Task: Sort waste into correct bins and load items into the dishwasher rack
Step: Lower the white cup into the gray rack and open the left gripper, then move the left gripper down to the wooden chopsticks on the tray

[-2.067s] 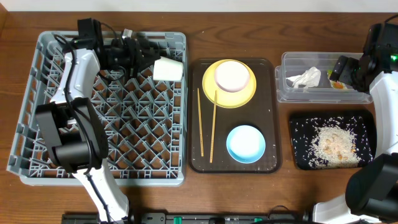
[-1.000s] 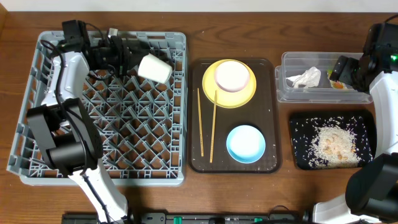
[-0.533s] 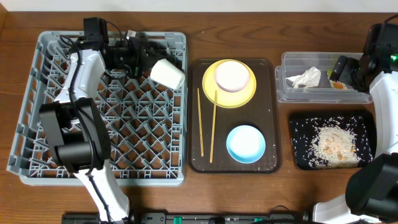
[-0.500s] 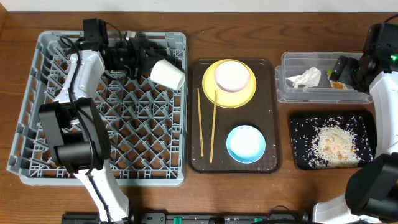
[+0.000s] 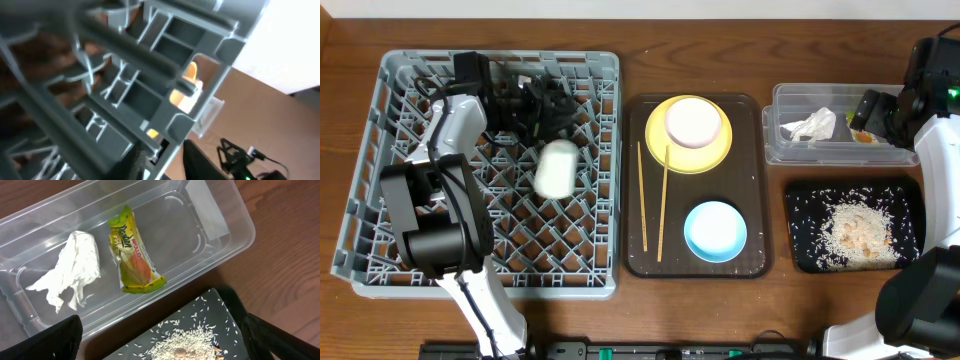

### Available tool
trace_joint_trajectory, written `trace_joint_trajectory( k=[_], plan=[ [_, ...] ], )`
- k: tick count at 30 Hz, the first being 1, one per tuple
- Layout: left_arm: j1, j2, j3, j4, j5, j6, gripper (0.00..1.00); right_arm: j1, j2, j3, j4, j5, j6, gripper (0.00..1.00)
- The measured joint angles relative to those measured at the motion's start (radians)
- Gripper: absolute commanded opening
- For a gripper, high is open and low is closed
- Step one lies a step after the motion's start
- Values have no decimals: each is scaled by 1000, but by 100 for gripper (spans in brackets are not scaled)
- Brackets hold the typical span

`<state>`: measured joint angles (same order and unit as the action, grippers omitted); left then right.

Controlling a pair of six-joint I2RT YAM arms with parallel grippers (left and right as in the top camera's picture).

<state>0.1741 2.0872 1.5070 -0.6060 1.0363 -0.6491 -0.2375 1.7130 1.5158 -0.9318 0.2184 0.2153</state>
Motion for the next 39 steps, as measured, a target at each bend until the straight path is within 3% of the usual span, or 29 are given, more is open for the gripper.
trace_joint_trajectory(
  k=[9, 14, 19, 26, 30, 34, 39],
  plan=[
    [-4, -3, 29, 8, -63, -1, 43, 0, 0, 0, 0, 0, 0, 99],
    [-6, -92, 45, 11, -219, 37, 43, 0, 0, 0, 0, 0, 0, 99],
    [-39, -312, 67, 2, -421, 119, 44, 0, 0, 0, 0, 0, 0, 99],
    [-281, -478, 106, -112, -620, 288, 43, 0, 0, 0, 0, 0, 0, 99],
    [-422, -444, 87, -183, -755, 337, 42, 0, 0, 0, 0, 0, 0, 99],
    [-522, -376, 68, -208, -949, 360, 29, 0, 0, 0, 0, 0, 0, 99],
    [-561, -335, 61, -216, -1056, 370, 29, 0, 0, 0, 0, 0, 0, 99]
  ],
)
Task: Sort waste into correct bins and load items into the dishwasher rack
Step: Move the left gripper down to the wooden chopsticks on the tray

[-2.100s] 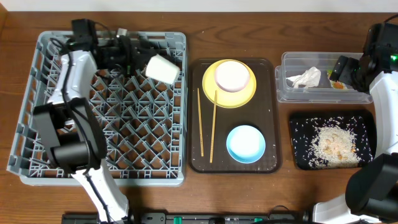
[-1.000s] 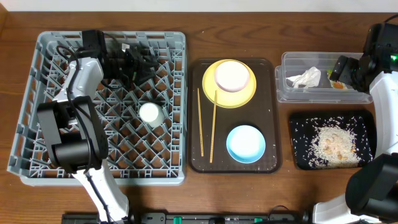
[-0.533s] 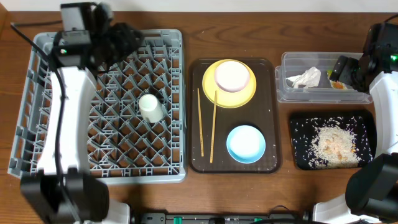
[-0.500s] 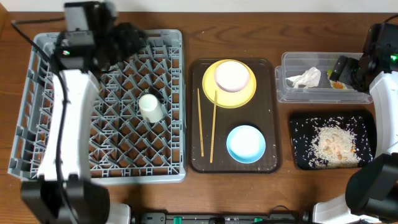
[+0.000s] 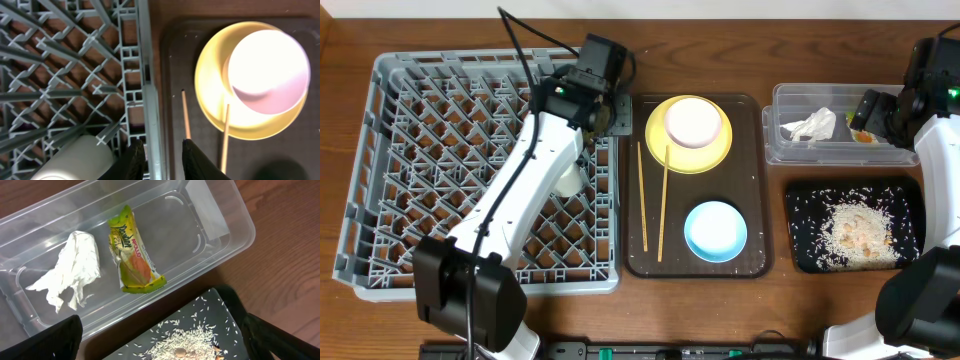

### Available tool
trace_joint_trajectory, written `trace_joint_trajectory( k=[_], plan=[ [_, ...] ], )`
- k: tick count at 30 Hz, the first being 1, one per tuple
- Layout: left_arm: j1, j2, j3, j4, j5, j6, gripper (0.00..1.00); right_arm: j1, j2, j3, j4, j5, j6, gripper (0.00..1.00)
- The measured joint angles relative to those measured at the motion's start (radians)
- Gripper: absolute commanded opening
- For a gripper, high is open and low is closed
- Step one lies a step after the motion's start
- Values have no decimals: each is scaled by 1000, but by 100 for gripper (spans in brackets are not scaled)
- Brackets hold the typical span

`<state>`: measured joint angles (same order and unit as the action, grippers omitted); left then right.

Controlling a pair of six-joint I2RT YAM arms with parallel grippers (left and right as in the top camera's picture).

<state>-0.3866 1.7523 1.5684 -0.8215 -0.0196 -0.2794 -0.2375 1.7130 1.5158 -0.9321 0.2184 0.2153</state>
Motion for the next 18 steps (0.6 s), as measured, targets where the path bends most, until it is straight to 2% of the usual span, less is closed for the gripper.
trace_joint_trajectory(
  k=[9, 13, 18],
  plan=[
    [-47, 0, 0, -2, -93, 11, 45, 0, 0, 0, 0, 0, 0, 99],
    [-48, 0, 0, -8, -90, 16, 45, 0, 0, 0, 0, 0, 0, 99],
    [-88, 5, 0, -9, -19, 34, 44, 0, 0, 0, 0, 0, 0, 99]
  ],
)
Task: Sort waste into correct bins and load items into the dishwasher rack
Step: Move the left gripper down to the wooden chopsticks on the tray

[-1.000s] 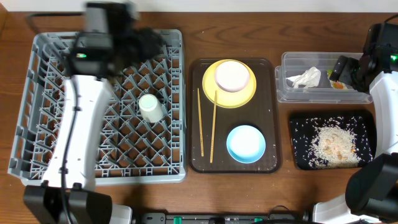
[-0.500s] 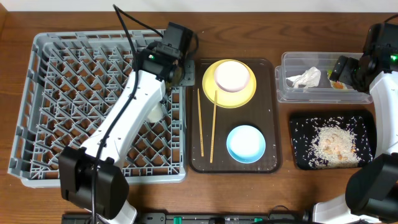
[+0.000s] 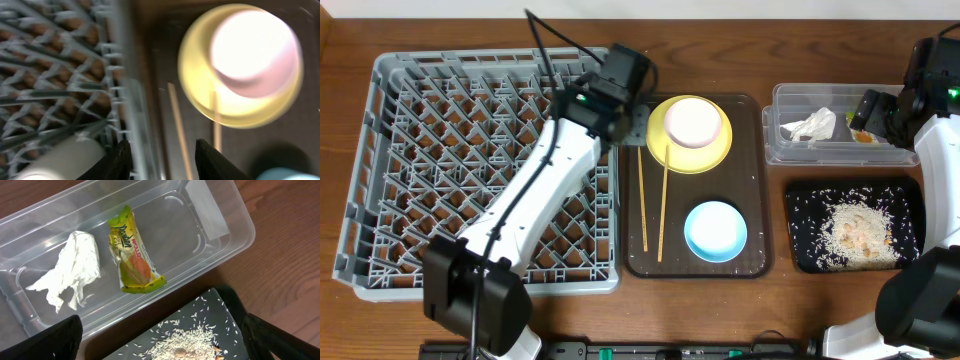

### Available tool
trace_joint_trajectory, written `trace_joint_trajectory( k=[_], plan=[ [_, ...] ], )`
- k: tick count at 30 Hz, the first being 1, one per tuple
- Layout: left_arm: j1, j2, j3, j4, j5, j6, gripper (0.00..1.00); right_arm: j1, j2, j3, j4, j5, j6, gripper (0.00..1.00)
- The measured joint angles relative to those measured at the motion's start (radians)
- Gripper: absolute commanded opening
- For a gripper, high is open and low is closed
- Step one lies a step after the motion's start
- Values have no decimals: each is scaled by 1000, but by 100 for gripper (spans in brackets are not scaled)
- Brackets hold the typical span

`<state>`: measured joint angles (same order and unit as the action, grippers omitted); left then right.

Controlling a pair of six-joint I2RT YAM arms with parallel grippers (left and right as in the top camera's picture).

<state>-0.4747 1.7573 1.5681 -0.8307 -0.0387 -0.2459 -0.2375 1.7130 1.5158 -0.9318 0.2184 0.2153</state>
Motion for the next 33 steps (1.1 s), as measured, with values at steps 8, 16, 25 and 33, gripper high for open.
trace_joint_trajectory(
  k=[8, 16, 25, 33],
  plan=[
    [-128, 73, -1, -11, 44, 37, 43, 0, 0, 0, 0, 0, 0, 99],
    [-158, 167, -9, -90, 56, 41, 43, 0, 0, 0, 0, 0, 0, 99],
    [-163, 173, -15, -55, 128, 41, 43, 0, 0, 0, 0, 0, 0, 99],
    [-170, 173, -111, 41, 154, 41, 43, 0, 0, 0, 0, 0, 0, 99]
  ],
)
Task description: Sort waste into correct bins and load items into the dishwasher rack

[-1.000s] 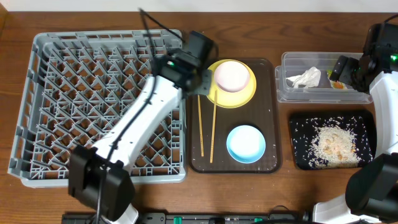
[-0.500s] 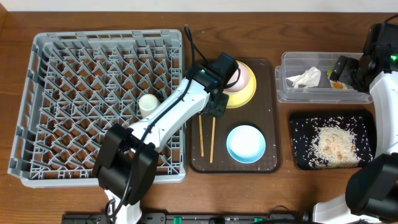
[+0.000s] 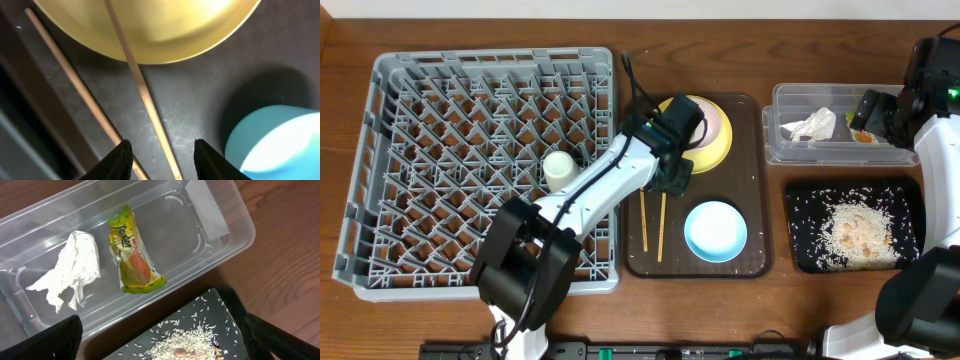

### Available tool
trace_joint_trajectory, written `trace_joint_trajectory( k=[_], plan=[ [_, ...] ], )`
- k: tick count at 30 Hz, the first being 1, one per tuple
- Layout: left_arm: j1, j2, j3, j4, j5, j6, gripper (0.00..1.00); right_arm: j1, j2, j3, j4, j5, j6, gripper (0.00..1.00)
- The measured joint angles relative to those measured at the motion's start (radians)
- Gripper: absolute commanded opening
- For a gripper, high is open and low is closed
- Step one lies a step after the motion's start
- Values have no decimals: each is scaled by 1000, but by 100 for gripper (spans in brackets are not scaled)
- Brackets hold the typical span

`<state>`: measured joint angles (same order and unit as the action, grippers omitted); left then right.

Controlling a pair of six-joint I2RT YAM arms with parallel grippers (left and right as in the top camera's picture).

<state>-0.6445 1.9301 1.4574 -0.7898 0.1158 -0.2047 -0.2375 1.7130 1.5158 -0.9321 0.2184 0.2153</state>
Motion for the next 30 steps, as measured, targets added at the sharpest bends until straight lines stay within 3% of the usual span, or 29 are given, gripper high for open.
trace_joint_trajectory(
  k=[18, 30],
  plan=[
    [-1, 5, -179, 198, 9, 0, 36, 0, 0, 0, 0, 0, 0, 99],
    [-19, 5, -200, 234, 10, 1, 7, 0, 0, 0, 0, 0, 0, 99]
  ],
)
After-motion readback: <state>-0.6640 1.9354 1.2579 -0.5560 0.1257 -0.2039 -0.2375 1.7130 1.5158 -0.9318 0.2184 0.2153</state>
